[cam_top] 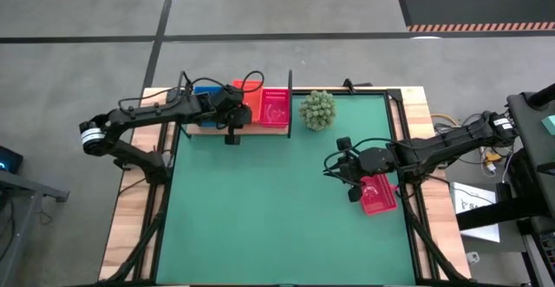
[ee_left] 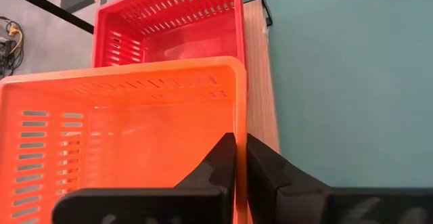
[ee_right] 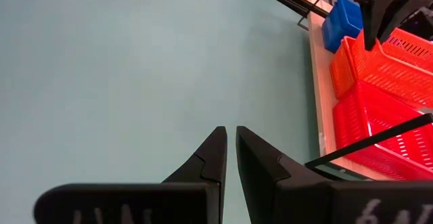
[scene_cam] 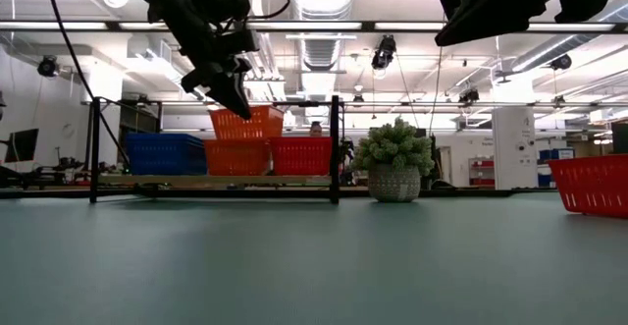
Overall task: Stack baskets on shelf by color
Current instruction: Stack the orange bin on the orange bin on the shelf
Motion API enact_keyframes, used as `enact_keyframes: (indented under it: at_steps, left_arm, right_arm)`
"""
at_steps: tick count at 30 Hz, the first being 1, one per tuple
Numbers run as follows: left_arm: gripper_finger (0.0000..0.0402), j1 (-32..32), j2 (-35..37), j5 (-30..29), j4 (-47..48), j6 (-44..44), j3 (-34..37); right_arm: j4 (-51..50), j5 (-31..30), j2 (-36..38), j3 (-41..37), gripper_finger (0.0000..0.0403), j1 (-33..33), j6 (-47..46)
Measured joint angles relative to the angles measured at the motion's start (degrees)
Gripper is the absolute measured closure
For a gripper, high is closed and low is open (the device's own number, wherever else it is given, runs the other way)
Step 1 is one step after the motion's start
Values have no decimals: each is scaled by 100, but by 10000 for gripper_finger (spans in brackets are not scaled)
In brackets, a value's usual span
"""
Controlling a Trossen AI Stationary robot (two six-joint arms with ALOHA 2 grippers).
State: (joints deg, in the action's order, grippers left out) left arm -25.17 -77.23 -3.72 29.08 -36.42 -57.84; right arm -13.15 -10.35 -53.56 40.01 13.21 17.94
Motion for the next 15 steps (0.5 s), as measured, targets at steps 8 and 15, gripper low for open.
enact_keyframes:
  at_steps: [8, 15]
  left_arm:
    - [372, 0, 11, -388, 172, 294, -128]
    - [368, 0, 15, -418, 459, 315, -229]
  right_arm:
    - [0, -2, 0, 0, 376, 1, 26]
    - [-18, -4, 0, 0, 376, 2, 83]
